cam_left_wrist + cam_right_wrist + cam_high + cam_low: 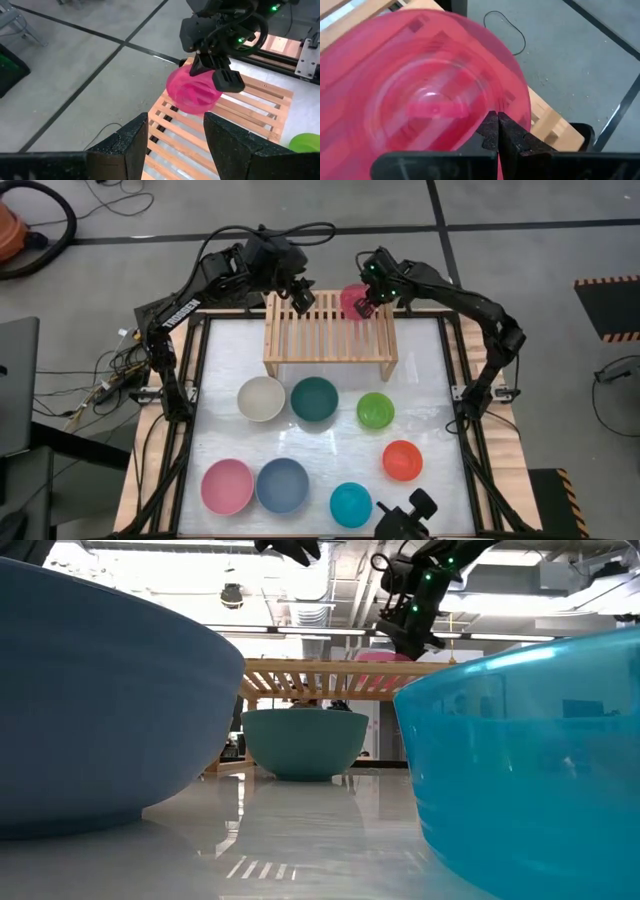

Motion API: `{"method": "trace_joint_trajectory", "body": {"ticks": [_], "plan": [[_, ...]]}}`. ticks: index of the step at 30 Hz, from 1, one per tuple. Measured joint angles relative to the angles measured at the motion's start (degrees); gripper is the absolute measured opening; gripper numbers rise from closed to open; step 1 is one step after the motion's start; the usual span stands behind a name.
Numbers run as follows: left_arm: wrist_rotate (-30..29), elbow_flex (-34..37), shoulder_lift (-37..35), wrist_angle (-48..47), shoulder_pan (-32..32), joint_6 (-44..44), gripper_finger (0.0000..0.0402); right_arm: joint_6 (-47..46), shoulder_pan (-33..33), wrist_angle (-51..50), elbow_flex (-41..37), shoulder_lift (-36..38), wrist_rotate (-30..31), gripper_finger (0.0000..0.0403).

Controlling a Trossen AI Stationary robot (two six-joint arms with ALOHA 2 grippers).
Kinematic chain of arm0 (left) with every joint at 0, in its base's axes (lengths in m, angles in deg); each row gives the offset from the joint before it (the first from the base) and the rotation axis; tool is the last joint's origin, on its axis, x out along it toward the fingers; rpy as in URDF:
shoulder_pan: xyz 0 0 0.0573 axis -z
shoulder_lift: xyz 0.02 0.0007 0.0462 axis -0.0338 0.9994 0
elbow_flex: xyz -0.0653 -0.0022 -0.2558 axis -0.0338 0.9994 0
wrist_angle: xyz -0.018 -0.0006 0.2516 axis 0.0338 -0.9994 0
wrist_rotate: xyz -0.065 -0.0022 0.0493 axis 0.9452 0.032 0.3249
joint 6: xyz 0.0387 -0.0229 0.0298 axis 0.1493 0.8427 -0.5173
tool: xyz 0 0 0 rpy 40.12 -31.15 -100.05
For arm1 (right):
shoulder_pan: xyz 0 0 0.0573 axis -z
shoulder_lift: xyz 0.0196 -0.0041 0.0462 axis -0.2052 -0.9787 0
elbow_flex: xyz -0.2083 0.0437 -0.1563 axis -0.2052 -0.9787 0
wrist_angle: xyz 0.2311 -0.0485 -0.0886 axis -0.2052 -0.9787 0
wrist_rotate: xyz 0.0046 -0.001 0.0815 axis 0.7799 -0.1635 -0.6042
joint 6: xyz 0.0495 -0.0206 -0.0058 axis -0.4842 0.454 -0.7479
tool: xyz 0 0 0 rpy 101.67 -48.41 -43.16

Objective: Place and stack bowls onto a shelf
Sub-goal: Put the right small pink bowl on the shelf, then stack the small green bowl on top of the small pink bowl

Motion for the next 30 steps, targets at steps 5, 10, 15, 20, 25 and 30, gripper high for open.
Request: {"method": "trace_joint_trajectory", "body": {"ticks": [5,10,15,20,25,30], "plan": [[0.01,0.00,0.00,0.39,0.00,-0.01,0.0178,0.00,0.84,-1.63,0.00,0.02,0.51,0.0018],[-0.01,0.00,0.00,0.41,0.00,-0.02,0.0178,0.05,0.80,-3.20,0.00,0.02,4.05,0.0018],[0.00,0.00,0.00,0.42,0.00,-0.02,0.0178,0.48,0.28,-3.64,0.42,0.02,4.11,0.0021],[0.01,0.00,0.00,0.20,0.00,-0.02,0.0178,1.35,-1.54,-8.33,6.87,1.97,3.04,0.0054],[2.28,0.02,-0.20,-2.02,0.00,1.57,0.0178,1.79,-4.32,-19.34,16.15,7.86,2.49,0.0070],[17.07,1.37,0.25,-1.74,1.79,5.01,0.0178,-2.53,-8.77,-30.11,19.56,16.38,2.51,0.0073]]}}
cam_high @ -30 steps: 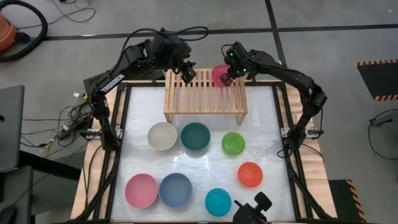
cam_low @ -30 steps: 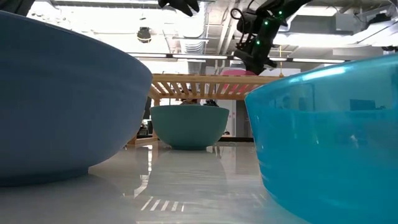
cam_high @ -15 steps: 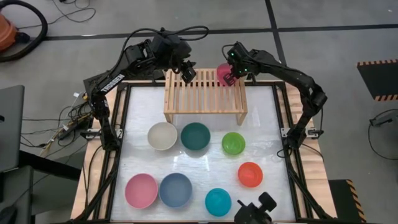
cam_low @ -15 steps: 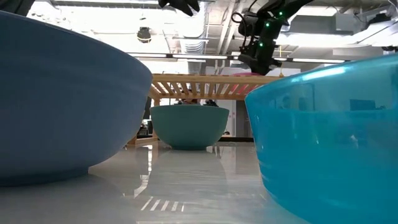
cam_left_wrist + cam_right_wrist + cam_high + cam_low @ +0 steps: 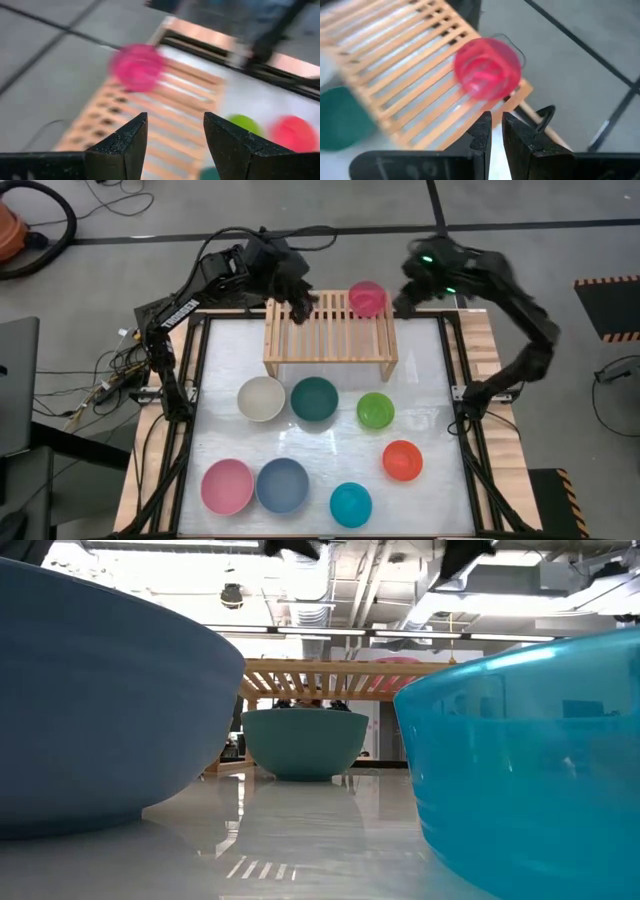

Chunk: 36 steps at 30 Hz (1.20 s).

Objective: Place and stack bowls onto a shelf
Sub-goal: Stack the small green bowl on top of the small pink bowl

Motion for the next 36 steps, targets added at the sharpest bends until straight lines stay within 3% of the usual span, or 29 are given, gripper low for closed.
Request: {"method": "trace_joint_trajectory", "body": {"ticks": [3,6,12,17,25,28,32,36], "plan": [[1.54,2.44,2.28,0.16,4.30,-5.13,0.0178,-4.01,-3.09,-3.32,-0.02,5.51,-0.02,0.0074],[1.32,5.17,5.57,1.13,9.58,-17.07,0.0178,-8.36,-6.24,-4.86,-0.02,10.46,0.00,0.0074],[1.44,6.24,13.62,12.29,17.46,-32.78,0.0178,-16.80,-10.24,-5.15,-0.02,17.58,-0.02,0.0075],[4.38,6.36,21.84,18.19,19.86,-35.91,0.0178,-20.50,-12.01,-5.82,-0.04,20.58,0.00,0.0075],[10.12,6.41,31.33,18.38,23.26,-37.19,0.0178,-21.67,-13.96,-10.06,-0.19,20.95,0.00,0.0075],[9.62,6.18,32.18,18.02,23.79,-38.09,0.0178,-21.67,-14.55,-10.10,-1.17,20.89,-0.02,0.0075],[2.68,6.32,34.98,17.34,25.13,-40.34,0.0178,-21.52,-16.00,-10.11,-1.44,20.85,-0.02,0.0075],[1.28,6.28,37.00,17.86,25.21,-39.27,0.0178,-21.61,-18.17,-10.11,-1.44,20.89,-0.42,0.0076]]}}
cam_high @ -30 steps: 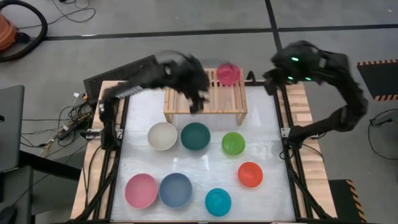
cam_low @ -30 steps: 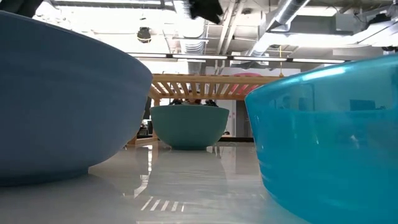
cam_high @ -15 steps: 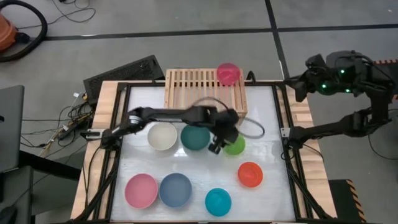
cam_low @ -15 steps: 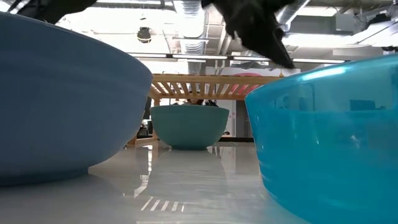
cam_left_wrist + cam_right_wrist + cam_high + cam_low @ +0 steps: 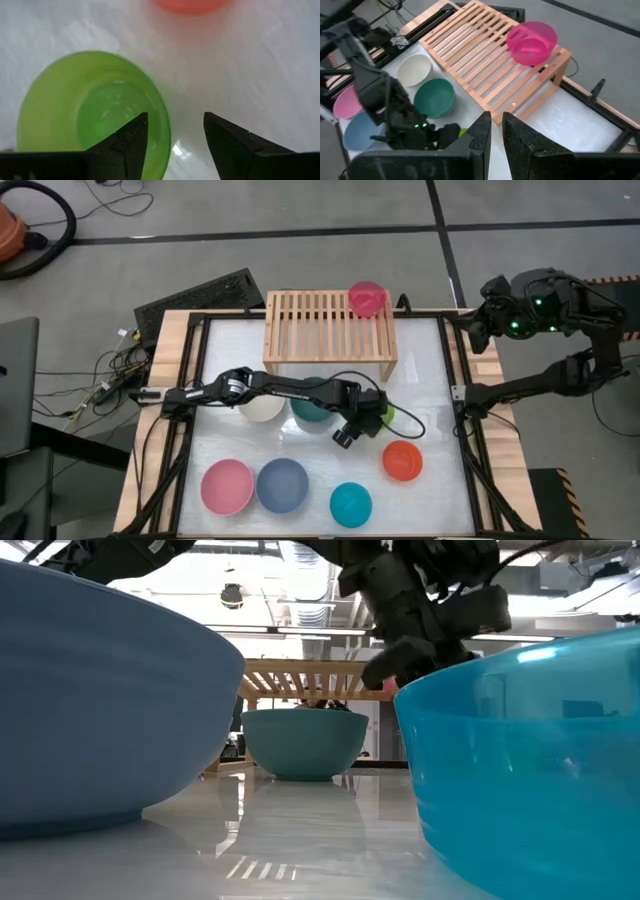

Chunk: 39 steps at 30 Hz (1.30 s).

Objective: Place and stack bowls onto a shelf
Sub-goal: Stack the small green bowl on top of the small pink bowl

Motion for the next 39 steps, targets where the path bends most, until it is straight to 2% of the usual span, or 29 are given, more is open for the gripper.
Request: {"method": "trace_joint_trajectory", "body": {"ticks": [3,5,10,12,16,21,31,36,39], "plan": [[-3.37,-0.01,0.93,-0.31,-0.11,1.49,0.0169,-1.43,-1.60,0.01,0.00,0.04,-0.03,0.0076],[-4.49,0.06,1.09,-0.64,-0.22,0.99,0.0145,-1.92,-2.35,0.01,0.00,0.04,0.20,0.0076],[-5.01,-0.05,0.89,0.14,-0.31,-0.04,0.0030,-2.90,-3.76,0.01,0.00,0.09,0.26,0.0076],[-5.02,-0.03,0.89,0.02,-0.31,-0.06,0.0010,-2.90,-4.38,0.00,0.00,0.11,0.29,0.0075],[-5.75,-1.35,0.89,-1.31,0.06,-0.87,0.0002,-2.88,-5.33,0.02,0.00,0.11,0.36,0.0075],[-5.51,-7.78,0.67,-6.10,1.62,-0.03,0.0000,-2.45,-5.83,0.02,0.00,0.50,0.48,0.0075],[-6.88,-7.52,-9.32,-8.45,2.38,6.92,0.0000,0.60,-5.82,0.09,0.02,1.60,1.52,0.0075],[-12.45,-7.42,-14.00,-10.33,2.28,8.62,0.0000,0.59,-5.80,0.09,0.03,2.00,2.65,0.0075],[-17.52,-7.46,-16.96,-10.05,1.40,13.04,0.0000,0.57,-5.80,0.11,0.04,2.40,2.66,0.0075]]}}
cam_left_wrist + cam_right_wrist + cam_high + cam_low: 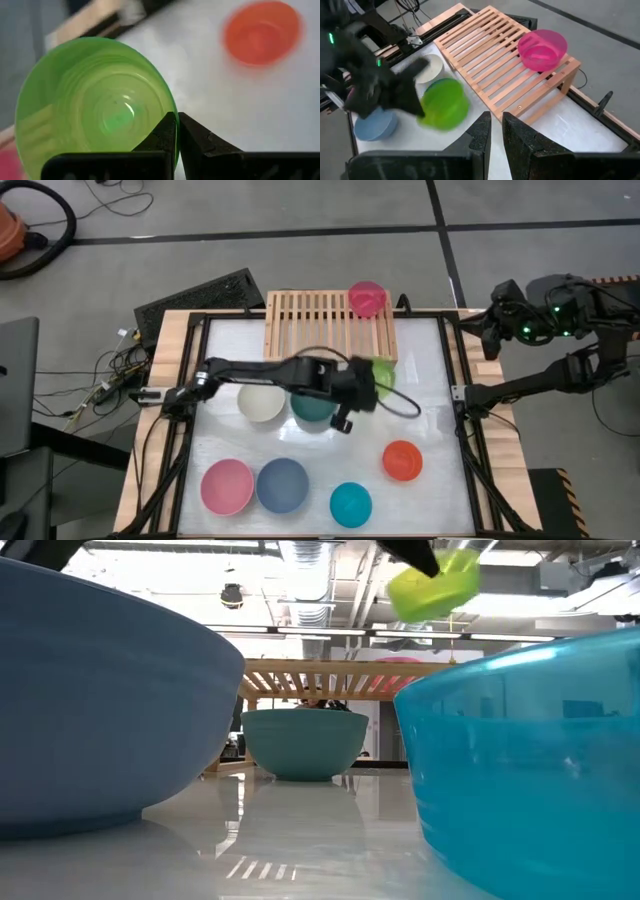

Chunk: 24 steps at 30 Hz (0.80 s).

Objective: Place and stack bowls onto a shelf
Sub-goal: Stack the small green bowl on top of the small pink bowl

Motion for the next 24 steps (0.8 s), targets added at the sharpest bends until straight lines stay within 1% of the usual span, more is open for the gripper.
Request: {"method": "trace_joint_trajectory", "body": {"ticks": [3,6,8,14,19,22,23,24], "plan": [[-3.13,0.00,-2.08,0.18,-2.15,6.62,0.0000,-0.05,0.00,-0.01,0.00,0.03,0.07,0.0075],[-3.34,0.02,-3.20,1.48,-5.19,13.04,0.0000,-1.25,0.00,0.00,0.00,0.00,0.12,0.0075],[-3.22,0.02,-3.38,2.81,-7.32,15.67,0.0000,-1.86,0.00,-0.02,0.00,0.00,0.19,0.0075],[-0.33,0.02,-2.25,7.42,-12.08,11.71,0.0000,-1.99,0.02,-0.02,0.00,0.00,1.03,0.0075],[3.00,0.07,-1.87,7.27,-14.11,8.88,0.0000,-2.01,0.02,-0.02,0.00,0.00,1.03,0.0075],[3.12,0.04,-1.94,7.21,-14.44,6.89,0.0000,-2.03,0.02,-0.02,0.00,0.00,1.03,0.0075],[2.32,0.04,-1.94,7.07,-14.51,5.34,0.0000,-2.09,0.02,-0.04,0.00,0.00,1.14,0.0075],[0.03,0.04,-1.94,6.97,-14.60,3.66,0.0000,-2.14,0.02,-0.02,0.00,0.00,1.43,0.0075]]}}
